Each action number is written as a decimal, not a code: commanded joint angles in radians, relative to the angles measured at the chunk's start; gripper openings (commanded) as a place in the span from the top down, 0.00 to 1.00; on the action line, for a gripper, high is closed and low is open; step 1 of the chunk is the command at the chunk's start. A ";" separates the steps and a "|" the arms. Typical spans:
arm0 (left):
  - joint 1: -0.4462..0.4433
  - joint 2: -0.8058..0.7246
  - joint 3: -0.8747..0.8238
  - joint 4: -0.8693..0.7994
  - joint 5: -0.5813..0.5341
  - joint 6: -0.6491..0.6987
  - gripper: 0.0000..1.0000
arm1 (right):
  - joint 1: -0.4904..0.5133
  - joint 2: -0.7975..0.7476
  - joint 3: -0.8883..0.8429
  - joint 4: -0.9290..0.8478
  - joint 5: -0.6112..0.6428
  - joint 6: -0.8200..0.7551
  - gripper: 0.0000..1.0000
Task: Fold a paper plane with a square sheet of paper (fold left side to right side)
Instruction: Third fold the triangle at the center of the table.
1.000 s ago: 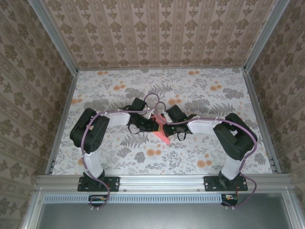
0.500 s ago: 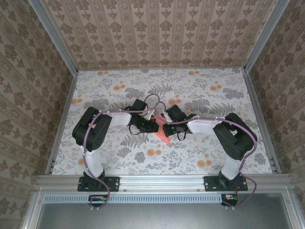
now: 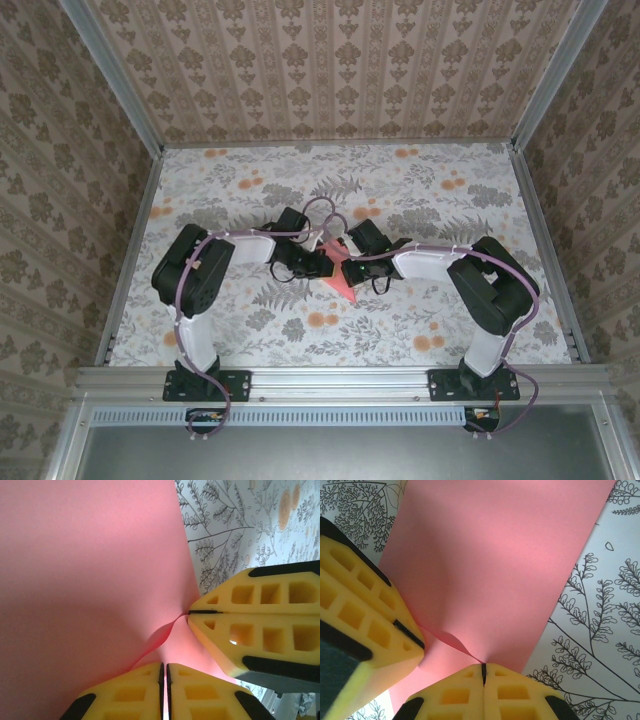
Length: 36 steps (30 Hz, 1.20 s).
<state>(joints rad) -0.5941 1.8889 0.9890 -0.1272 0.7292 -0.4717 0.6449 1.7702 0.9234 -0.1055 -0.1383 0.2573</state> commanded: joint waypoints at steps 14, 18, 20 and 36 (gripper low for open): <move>0.042 0.127 0.187 -0.115 -0.021 0.053 0.87 | 0.009 0.027 -0.003 -0.073 -0.024 -0.015 1.00; 0.039 0.156 0.194 -0.131 -0.030 0.062 0.88 | 0.009 0.017 0.004 -0.074 -0.029 -0.012 1.00; 0.037 0.166 0.193 -0.142 -0.042 0.067 0.88 | 0.009 0.007 0.007 -0.075 -0.025 -0.012 1.00; 0.036 0.180 0.198 -0.168 -0.066 0.076 0.90 | 0.007 -0.047 -0.006 -0.070 0.010 -0.005 1.00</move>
<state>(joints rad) -0.5499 2.0254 1.1858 -0.2325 0.7105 -0.4248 0.6460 1.7531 0.9249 -0.1440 -0.1413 0.2577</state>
